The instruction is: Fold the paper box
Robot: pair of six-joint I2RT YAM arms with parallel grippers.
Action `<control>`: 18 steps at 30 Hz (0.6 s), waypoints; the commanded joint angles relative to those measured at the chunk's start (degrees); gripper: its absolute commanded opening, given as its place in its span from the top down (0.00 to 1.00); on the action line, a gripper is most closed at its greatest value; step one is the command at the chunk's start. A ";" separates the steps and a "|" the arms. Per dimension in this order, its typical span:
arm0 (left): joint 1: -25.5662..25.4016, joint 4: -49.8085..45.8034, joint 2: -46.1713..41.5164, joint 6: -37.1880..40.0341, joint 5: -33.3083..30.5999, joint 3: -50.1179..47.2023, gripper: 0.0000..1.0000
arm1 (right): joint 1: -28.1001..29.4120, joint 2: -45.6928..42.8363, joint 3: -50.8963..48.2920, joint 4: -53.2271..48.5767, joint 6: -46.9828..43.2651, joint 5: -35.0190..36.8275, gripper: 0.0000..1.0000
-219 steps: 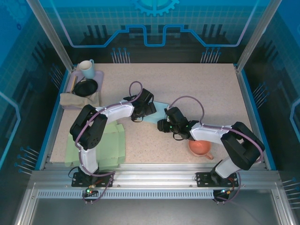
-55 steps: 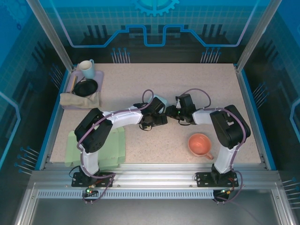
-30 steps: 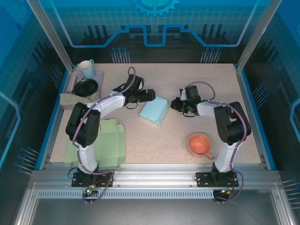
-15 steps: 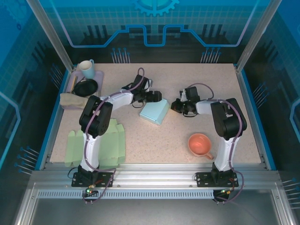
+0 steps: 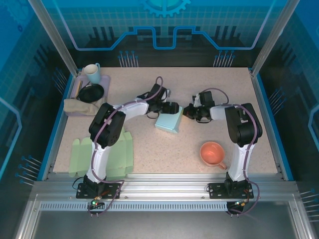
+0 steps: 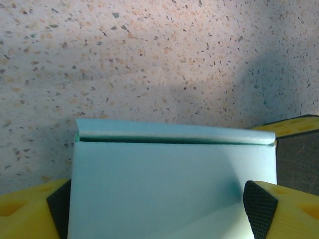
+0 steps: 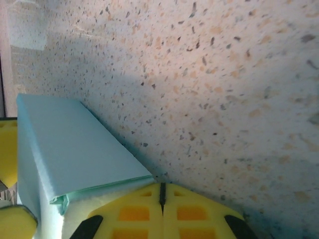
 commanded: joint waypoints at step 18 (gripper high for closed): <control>4.24 3.41 -12.08 -12.23 2.64 -11.40 0.08 | 1.06 -14.22 -2.92 -11.85 -3.24 6.36 1.00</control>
